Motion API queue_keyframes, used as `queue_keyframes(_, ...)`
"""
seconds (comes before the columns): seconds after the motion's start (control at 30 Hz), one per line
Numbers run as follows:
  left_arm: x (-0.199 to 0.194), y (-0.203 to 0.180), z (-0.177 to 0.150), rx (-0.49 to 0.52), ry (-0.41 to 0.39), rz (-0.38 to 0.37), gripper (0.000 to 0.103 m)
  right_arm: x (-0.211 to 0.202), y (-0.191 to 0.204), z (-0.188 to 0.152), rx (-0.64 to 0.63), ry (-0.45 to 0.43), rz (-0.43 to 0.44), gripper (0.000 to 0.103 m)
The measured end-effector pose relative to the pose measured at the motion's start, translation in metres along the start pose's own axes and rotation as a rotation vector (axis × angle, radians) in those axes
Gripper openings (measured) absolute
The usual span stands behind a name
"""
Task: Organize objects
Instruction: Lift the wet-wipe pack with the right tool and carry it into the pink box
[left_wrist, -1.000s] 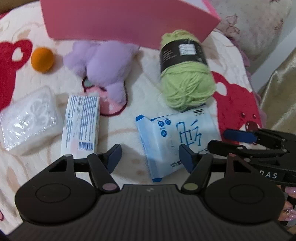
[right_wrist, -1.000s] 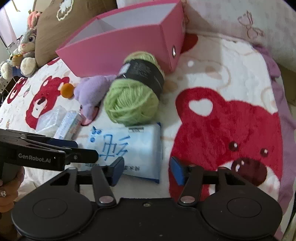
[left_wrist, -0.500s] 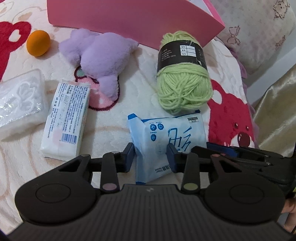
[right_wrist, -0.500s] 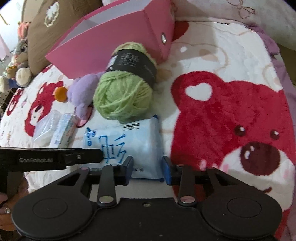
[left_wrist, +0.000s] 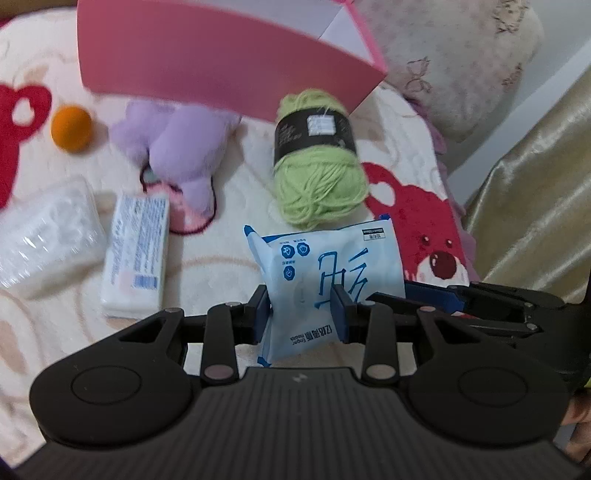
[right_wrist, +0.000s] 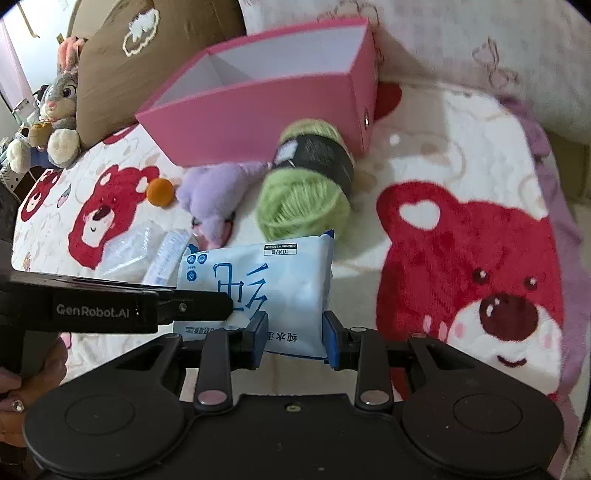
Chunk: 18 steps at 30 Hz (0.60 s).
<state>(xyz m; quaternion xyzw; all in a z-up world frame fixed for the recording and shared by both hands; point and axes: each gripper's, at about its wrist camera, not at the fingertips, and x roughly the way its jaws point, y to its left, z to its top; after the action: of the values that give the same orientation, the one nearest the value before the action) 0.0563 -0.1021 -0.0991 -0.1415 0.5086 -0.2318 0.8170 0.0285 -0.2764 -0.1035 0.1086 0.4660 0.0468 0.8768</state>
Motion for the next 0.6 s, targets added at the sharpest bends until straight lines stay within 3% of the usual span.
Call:
queue_keyframes(0.13, -0.017, -0.009, 0.007, 0.058, 0.009, 0.037, 0.034, -0.011, 0.017, 0.000, -0.062, -0.007, -0.020, 0.037)
queue_keyframes(0.33, -0.053, -0.019, 0.022, 0.122, -0.017, 0.051, 0.034, -0.032, 0.028, 0.012, -0.065, -0.037, 0.019, 0.037)
queue_keyframes(0.6, -0.103, -0.031, 0.069, 0.189, -0.084, 0.051, 0.034, -0.066, 0.060, 0.057, -0.109, -0.112, -0.010, 0.037)
